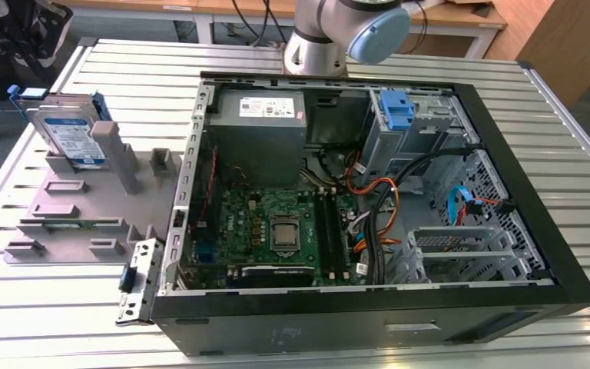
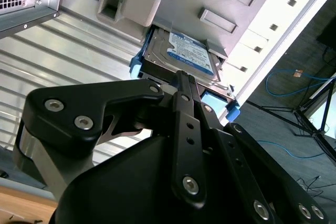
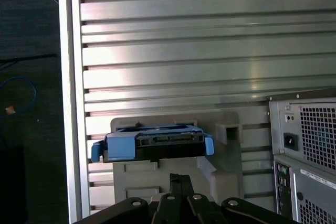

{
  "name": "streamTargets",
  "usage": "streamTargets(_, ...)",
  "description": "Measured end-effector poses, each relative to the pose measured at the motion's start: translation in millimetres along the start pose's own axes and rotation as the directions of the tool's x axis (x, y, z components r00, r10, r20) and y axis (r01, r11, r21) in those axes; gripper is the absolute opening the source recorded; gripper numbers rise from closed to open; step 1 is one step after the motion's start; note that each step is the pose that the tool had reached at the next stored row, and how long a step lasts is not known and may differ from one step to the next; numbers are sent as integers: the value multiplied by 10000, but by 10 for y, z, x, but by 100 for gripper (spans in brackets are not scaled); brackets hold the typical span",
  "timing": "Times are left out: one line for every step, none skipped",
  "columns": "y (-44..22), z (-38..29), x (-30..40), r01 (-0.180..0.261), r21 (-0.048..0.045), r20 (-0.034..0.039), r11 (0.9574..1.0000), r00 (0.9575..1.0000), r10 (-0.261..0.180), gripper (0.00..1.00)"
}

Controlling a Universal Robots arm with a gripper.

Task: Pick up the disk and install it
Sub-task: 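Reach for the disk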

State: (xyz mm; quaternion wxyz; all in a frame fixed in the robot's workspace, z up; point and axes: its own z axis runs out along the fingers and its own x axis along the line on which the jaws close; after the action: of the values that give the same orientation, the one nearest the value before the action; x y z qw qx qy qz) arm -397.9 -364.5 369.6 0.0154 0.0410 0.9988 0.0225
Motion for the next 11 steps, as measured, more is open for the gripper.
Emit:
streamTargets(9, 1, 2, -1, 1, -1, 10000, 10000, 1, 11)
streamTargets(19, 2, 4, -2, 1, 0, 10000, 10000, 2, 11)
streamTargets(29, 6, 9, -7, 0, 2, 10000, 10000, 7, 11)
streamTargets(36, 10, 15, -13, -1, 3, 10000, 10000, 13, 11)
streamTargets(40, 17, 22, -18, -1, 5, 10000, 10000, 18, 11)
streamTargets(41, 25, 33, -23, -1, 8, 10000, 10000, 23, 11)
streamTargets(42, 35, 45, -28, 0, 11, 10000, 10000, 28, 11)
streamTargets(44, 46, 59, -33, 0, 15, 10000, 10000, 33, 11)
streamTargets(48, 57, 72, -36, -1, 21, 10000, 10000, 36, 11)
streamTargets(53, 67, 76, -37, -1, 23, 10000, 10000, 37, 11)
streamTargets(63, 73, 77, -37, 2, 20, 10000, 10000, 37, 11)
